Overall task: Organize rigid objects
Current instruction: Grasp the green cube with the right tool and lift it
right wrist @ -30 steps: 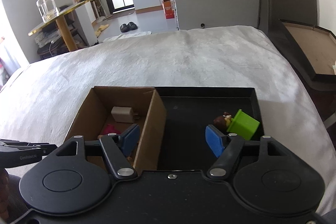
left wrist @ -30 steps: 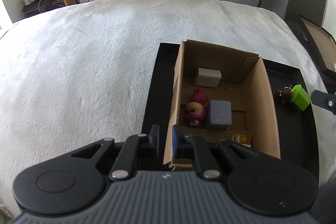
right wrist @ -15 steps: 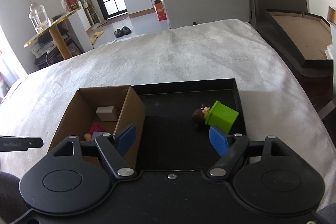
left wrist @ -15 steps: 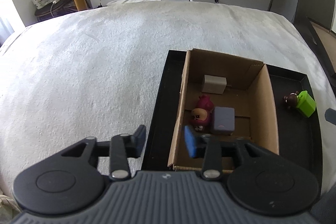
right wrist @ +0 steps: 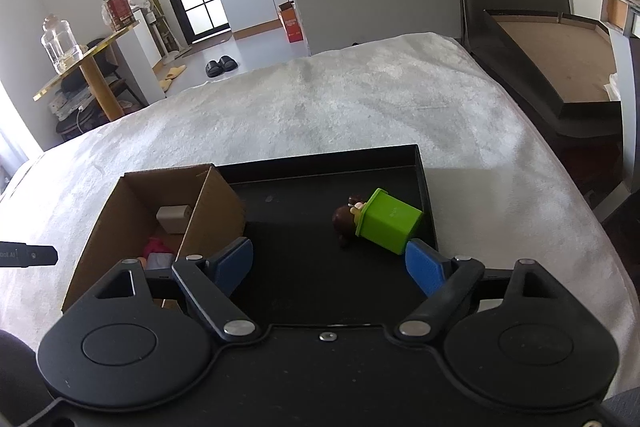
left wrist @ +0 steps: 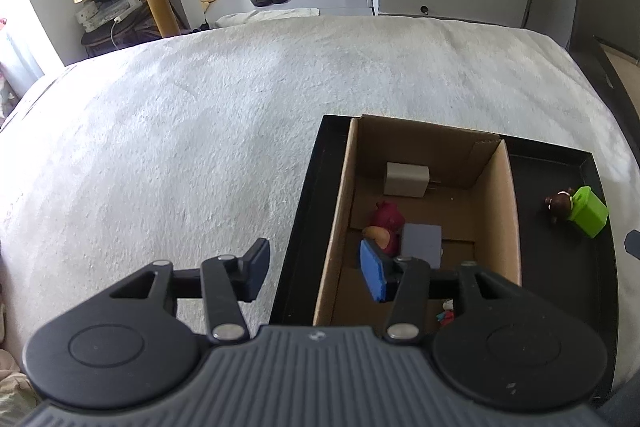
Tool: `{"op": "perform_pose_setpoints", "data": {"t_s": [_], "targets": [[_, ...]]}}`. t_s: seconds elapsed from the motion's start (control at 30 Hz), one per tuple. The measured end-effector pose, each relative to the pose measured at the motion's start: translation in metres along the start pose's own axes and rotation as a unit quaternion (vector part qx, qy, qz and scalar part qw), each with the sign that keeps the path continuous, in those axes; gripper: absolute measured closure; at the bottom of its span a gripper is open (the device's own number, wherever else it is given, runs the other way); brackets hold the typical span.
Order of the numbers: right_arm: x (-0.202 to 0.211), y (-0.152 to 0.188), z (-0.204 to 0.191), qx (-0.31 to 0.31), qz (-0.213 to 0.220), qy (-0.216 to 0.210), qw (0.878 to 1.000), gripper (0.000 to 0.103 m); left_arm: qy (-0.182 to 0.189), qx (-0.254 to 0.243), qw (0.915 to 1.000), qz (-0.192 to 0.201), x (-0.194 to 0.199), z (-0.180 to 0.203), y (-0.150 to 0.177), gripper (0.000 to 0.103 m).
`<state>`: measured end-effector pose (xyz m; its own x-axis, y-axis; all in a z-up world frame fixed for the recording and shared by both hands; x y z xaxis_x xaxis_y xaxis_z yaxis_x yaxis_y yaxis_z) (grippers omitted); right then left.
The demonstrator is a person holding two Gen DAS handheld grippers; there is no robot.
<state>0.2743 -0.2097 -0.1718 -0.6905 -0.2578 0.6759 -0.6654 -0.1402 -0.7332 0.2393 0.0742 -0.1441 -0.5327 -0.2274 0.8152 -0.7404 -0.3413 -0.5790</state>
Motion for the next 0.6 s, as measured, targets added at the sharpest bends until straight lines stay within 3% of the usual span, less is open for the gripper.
{"op": "perform_pose_setpoints", "data": {"t_s": [0.6], "targets": [[-0.018, 0.014, 0.032, -0.030, 0.003, -0.021, 0.999, 0.014, -0.009, -0.029, 0.9995, 0.007, 0.000, 0.044, -0.001, 0.054]]}}
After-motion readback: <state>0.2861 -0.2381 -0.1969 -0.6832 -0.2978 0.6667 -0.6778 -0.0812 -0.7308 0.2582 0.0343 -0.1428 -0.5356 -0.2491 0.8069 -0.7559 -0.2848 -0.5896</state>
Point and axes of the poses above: each gripper's, at about its wrist camera, not at the fingertips, and x roughly against the way its jaws point, z to its right, y to its underside, the point moved 9 cm from there along -x, roughly the way its jaws point, and after that the axes turned 13 degrees about x, right-handed, at the moved point
